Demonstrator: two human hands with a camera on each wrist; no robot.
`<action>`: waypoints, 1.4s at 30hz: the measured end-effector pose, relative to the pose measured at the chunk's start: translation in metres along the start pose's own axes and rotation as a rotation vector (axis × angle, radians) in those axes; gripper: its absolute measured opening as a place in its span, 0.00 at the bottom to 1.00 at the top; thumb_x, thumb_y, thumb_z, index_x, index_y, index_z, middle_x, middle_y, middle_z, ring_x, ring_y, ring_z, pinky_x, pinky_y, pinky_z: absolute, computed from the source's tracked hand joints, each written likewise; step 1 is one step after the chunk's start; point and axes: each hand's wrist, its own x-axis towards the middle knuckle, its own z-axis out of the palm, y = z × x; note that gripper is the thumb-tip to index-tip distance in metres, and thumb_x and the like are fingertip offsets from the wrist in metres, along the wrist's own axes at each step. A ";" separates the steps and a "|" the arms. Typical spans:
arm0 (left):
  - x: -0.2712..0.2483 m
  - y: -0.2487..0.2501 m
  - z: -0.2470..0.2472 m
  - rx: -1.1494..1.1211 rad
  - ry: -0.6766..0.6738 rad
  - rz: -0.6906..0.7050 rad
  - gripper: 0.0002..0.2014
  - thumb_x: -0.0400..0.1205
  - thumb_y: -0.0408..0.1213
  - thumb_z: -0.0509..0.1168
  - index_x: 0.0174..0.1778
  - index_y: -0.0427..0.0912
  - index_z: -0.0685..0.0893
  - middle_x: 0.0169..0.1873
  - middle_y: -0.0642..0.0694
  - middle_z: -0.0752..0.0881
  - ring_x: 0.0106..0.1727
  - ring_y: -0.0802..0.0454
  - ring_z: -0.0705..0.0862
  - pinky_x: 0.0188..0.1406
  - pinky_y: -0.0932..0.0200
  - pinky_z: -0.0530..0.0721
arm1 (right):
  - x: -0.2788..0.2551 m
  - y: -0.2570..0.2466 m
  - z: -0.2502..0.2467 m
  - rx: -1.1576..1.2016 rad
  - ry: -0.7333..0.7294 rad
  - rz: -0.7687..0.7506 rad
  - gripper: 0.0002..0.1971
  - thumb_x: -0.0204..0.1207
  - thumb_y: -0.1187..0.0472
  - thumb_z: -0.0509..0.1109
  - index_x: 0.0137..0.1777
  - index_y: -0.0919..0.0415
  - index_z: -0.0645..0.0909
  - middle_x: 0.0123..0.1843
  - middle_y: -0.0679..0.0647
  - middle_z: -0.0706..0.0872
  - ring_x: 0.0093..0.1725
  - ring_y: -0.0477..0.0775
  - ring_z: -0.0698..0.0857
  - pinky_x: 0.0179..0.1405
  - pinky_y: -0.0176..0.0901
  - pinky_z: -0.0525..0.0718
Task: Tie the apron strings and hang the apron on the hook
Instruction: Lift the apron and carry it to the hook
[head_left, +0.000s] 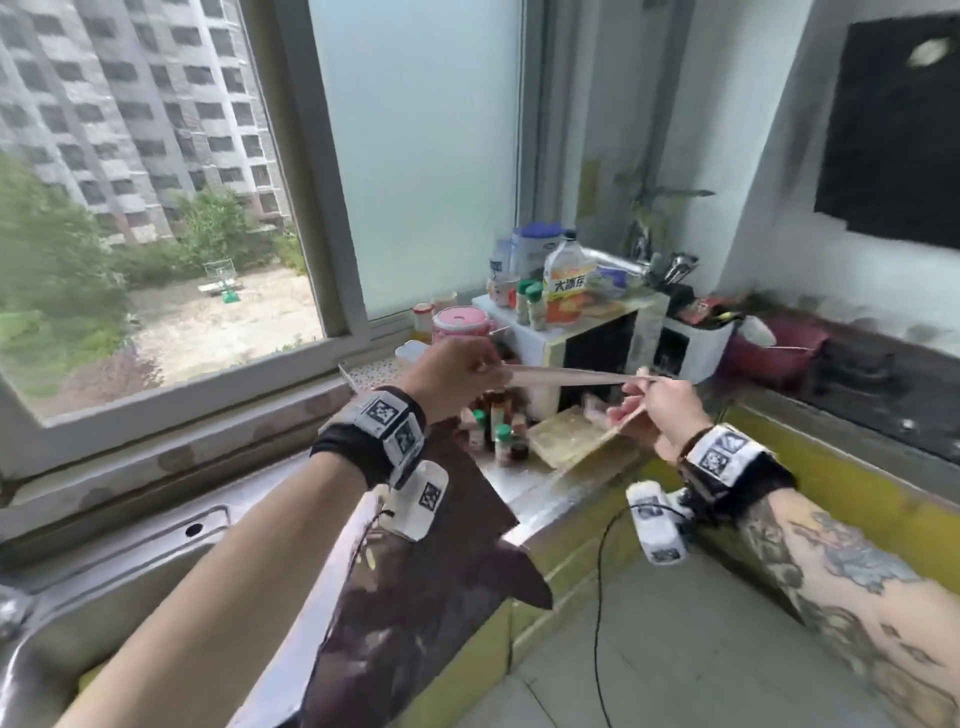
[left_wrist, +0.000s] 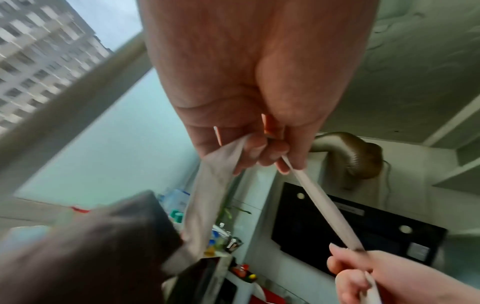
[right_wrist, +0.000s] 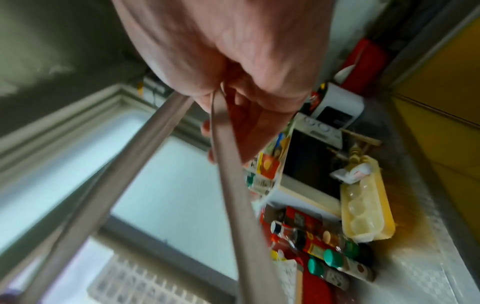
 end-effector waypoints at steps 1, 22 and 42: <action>0.007 0.019 0.009 -0.022 -0.004 0.022 0.08 0.79 0.43 0.67 0.41 0.41 0.83 0.32 0.49 0.83 0.31 0.50 0.80 0.31 0.59 0.76 | -0.004 -0.014 -0.021 0.071 0.002 0.018 0.19 0.87 0.57 0.55 0.34 0.61 0.72 0.12 0.49 0.73 0.09 0.47 0.75 0.12 0.35 0.79; 0.087 0.445 0.325 -0.574 -0.546 0.484 0.10 0.81 0.44 0.64 0.36 0.47 0.84 0.22 0.50 0.76 0.23 0.54 0.72 0.25 0.60 0.73 | -0.165 -0.129 -0.473 0.063 0.462 -0.214 0.20 0.80 0.51 0.64 0.27 0.51 0.66 0.18 0.45 0.57 0.15 0.45 0.55 0.14 0.33 0.51; -0.012 0.856 0.455 -1.047 -1.099 1.153 0.11 0.81 0.40 0.63 0.34 0.42 0.83 0.24 0.50 0.83 0.25 0.57 0.78 0.29 0.65 0.78 | -0.341 -0.247 -0.670 -0.259 1.579 -0.427 0.11 0.82 0.57 0.65 0.44 0.64 0.85 0.24 0.51 0.71 0.20 0.46 0.65 0.14 0.34 0.60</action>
